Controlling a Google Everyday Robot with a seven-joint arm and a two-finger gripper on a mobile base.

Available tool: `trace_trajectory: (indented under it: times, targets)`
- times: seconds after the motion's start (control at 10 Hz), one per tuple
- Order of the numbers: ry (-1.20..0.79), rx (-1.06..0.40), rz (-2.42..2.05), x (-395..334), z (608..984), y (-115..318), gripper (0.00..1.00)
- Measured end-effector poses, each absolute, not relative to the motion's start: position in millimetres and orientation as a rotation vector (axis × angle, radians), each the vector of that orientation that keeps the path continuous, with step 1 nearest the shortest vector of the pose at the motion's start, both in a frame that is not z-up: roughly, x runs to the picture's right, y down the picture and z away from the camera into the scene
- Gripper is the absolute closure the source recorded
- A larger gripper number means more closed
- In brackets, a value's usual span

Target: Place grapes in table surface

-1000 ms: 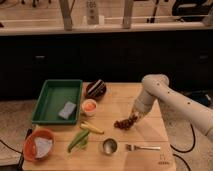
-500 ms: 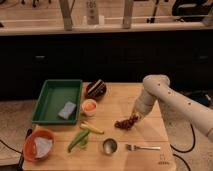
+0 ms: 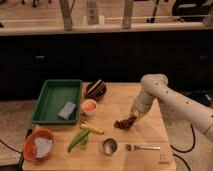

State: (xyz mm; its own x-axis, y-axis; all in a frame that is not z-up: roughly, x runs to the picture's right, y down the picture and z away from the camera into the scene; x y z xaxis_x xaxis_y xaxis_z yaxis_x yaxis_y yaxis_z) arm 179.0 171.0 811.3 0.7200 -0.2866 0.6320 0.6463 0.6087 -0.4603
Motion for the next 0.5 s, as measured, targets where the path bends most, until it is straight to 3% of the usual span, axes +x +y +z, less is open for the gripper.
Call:
trace_trajectory:
  times: [0.5]
  targets:
    - [-0.549, -0.742, -0.553, 180.9, 813.7, 169.4, 0.20]
